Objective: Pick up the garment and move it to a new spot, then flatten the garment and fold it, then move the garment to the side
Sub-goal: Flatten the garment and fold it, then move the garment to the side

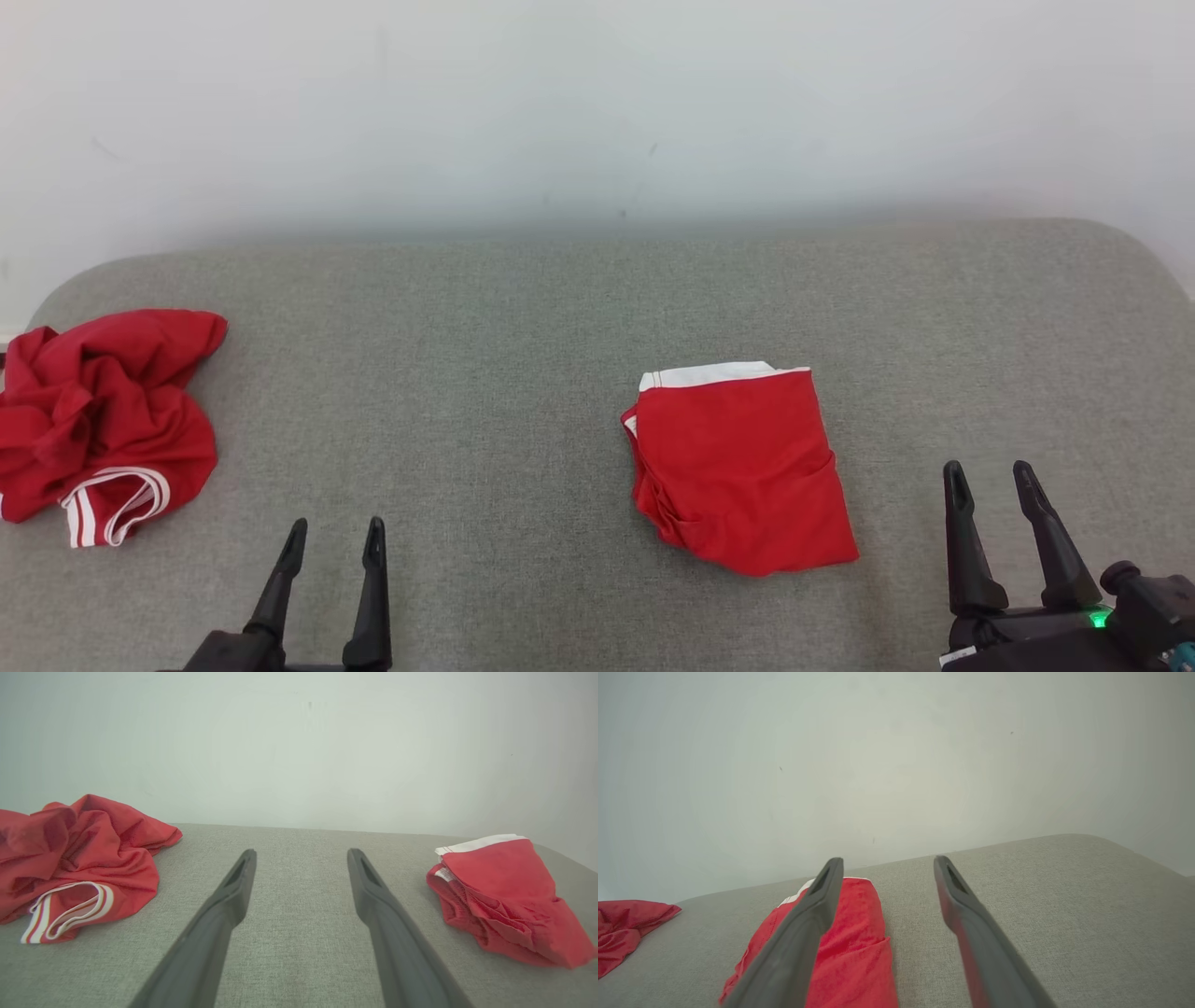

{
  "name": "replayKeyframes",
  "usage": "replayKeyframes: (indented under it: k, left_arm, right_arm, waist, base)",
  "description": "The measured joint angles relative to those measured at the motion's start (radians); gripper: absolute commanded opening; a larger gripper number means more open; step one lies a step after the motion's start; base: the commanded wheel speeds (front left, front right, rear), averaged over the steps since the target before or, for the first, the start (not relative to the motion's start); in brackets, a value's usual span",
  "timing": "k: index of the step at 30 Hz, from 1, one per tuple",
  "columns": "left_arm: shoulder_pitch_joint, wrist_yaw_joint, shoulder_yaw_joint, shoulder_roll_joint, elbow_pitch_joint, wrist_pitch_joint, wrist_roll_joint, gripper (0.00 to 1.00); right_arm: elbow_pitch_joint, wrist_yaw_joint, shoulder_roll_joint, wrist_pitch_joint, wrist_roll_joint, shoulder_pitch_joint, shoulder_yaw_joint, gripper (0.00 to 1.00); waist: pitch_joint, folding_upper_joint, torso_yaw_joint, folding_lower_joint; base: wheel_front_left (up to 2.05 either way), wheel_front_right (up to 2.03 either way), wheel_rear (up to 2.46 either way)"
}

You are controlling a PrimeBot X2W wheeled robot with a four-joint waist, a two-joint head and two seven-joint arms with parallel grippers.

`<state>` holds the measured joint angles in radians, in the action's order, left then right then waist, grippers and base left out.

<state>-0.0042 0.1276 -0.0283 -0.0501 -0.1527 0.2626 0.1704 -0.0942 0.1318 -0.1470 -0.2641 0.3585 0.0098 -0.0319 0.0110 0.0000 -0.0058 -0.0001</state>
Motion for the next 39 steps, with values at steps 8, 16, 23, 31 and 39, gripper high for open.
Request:
replayKeyframes:
  k: [8,16,23,31,39]
  left_arm:
    - [0.029,0.003,0.002,0.000,0.022,0.000,-0.021,1.00]
    - [0.048,0.003,0.034,-0.001,0.036,0.000,-0.031,1.00]
    - [0.065,-0.005,0.044,0.000,0.056,0.000,-0.045,1.00]
    - [0.063,-0.005,0.055,0.000,0.062,0.000,-0.050,1.00]
    - [0.063,-0.005,0.058,0.000,0.066,0.000,-0.053,1.00]
  right_arm:
    - [0.026,0.000,0.015,0.000,-0.010,0.034,0.020,1.00]
    - [0.033,0.000,0.023,0.000,-0.016,0.052,0.030,1.00]
    - [0.025,0.000,0.025,0.000,-0.016,0.053,0.032,1.00]
    - [0.009,0.000,0.024,0.000,-0.025,0.055,0.029,1.00]
    - [0.012,0.000,0.025,0.000,-0.044,0.056,0.019,1.00]
  waist:
    - [-0.014,-0.0001,-0.002,0.0000]
    - [-0.017,0.0000,0.004,0.0000]
    - [-0.017,0.0000,0.006,0.0000]
    - [-0.018,0.0001,0.007,0.0000]
    - [-0.019,0.0001,0.013,0.0000]
  base:
    - [0.00,0.00,0.00]
    - [0.00,0.00,0.00]
    - [0.00,0.00,0.00]
    - [0.00,0.00,0.00]
    - [0.00,0.00,0.00]
